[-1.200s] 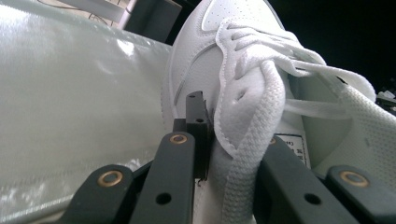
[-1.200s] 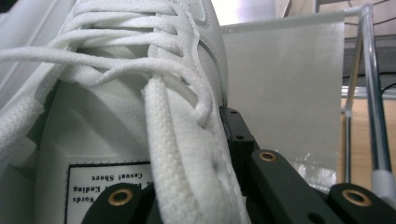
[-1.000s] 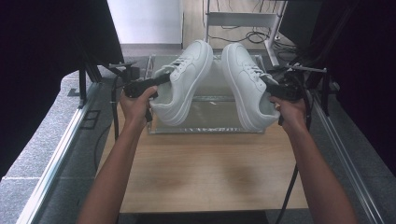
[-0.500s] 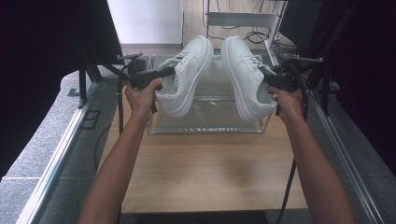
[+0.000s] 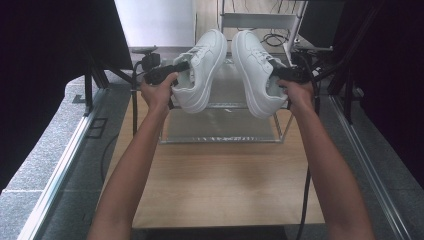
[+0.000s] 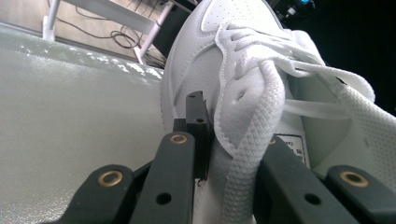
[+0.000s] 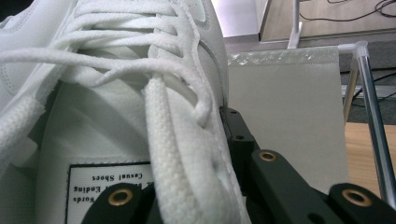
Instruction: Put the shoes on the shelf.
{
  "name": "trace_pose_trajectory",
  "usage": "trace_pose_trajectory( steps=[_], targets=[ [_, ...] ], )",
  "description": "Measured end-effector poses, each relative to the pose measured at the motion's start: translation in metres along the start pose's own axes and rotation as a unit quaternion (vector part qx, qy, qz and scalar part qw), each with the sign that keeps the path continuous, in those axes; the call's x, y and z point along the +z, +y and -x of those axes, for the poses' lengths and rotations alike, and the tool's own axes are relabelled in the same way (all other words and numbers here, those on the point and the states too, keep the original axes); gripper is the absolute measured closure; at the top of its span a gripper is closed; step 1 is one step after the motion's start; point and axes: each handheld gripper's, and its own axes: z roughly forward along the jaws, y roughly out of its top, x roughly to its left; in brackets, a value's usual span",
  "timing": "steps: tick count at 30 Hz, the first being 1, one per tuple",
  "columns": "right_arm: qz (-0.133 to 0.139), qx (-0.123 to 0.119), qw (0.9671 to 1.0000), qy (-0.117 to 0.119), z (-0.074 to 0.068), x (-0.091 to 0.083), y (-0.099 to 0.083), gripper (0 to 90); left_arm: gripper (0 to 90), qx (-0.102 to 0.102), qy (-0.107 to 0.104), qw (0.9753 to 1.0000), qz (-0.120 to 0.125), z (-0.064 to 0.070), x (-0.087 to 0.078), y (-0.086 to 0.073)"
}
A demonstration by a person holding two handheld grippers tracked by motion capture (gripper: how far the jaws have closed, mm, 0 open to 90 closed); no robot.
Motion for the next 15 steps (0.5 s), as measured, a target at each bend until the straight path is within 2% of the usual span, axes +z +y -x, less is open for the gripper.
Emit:
trace_pose_trajectory(
  steps=[8,12,15],
  targets=[
    [-0.001,0.012,0.9999,-0.004,-0.002,0.007,0.001,86.6,83.8,-0.001,0.021,0.9998,-0.005,0.000,0.009,-0.003],
    [-0.005,0.017,0.9998,-0.007,-0.001,0.011,0.002,86.5,83.8,-0.014,0.021,0.9997,-0.001,-0.001,0.015,-0.002],
    [-0.008,0.022,0.9997,-0.011,0.000,0.017,0.006,86.5,83.8,-0.015,0.035,0.9993,0.002,-0.001,0.021,0.000]
  ],
)
